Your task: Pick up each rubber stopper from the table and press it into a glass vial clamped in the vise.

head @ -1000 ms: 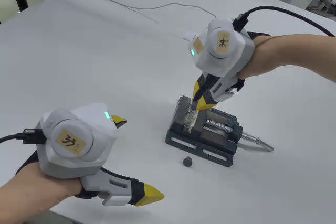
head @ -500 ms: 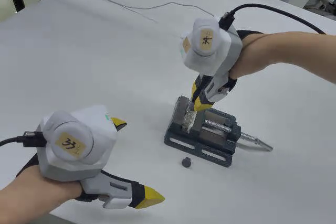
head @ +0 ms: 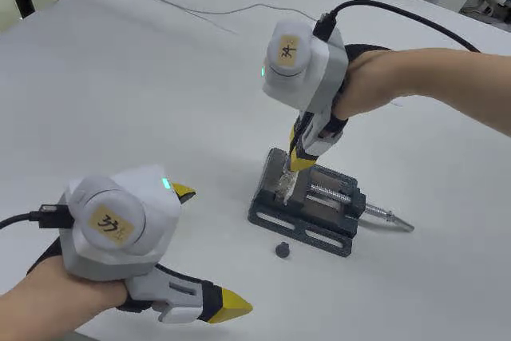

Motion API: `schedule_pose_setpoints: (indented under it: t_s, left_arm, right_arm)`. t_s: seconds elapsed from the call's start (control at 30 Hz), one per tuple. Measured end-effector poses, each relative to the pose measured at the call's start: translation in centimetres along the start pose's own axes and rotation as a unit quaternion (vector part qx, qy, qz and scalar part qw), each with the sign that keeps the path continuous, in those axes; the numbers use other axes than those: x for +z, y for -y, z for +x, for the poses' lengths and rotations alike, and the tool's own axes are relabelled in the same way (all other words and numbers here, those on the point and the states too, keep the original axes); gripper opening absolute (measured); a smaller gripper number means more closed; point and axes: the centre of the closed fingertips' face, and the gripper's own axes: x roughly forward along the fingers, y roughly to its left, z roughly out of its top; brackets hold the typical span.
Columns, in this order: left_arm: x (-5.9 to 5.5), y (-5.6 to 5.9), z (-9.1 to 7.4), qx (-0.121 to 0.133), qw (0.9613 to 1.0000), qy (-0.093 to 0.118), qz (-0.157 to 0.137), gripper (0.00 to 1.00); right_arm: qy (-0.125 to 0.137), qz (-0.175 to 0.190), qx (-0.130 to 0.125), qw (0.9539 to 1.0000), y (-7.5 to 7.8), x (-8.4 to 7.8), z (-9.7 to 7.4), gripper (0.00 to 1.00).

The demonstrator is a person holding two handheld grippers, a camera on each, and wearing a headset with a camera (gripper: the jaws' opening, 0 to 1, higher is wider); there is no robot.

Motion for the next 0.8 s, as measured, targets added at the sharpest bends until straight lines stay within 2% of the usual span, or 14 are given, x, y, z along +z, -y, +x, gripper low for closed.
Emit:
schedule_pose_setpoints:
  t_s: [0.1, 0.27, 0.4, 0.63, 0.8]
  left_arm:
    - [0.0, 0.1, 0.1, -0.002, 1.0, -0.001, 0.0, 0.96]
    - [0.2, 0.0, 0.1, -0.001, 1.0, 0.001, 0.0, 0.96]
    - [0.1, -0.1, 0.0, 0.002, 1.0, 0.001, -0.001, 0.96]
    - [0.2, -0.2, -0.1, 0.003, 1.0, 0.001, -0.005, 0.96]
    - [0.3, -0.2, 0.0, 0.003, 1.0, 0.002, -0.002, 0.95]
  right_arm:
    - [0.0, 0.011, 0.0, 0.9999, -0.2, 0.0, 0.0, 0.03]
    - [0.011, -0.025, -0.004, 0.9996, -0.3, -0.1, -0.2, 0.04]
    - [0.025, -0.009, -0.002, 0.9996, 0.4, -0.1, 0.0, 0.04]
    - [0.032, -0.047, -0.011, 0.9984, 0.6, -0.2, 0.1, 0.04]
    - [0.048, -0.039, -0.016, 0.998, 0.7, -0.3, 0.0, 0.05]
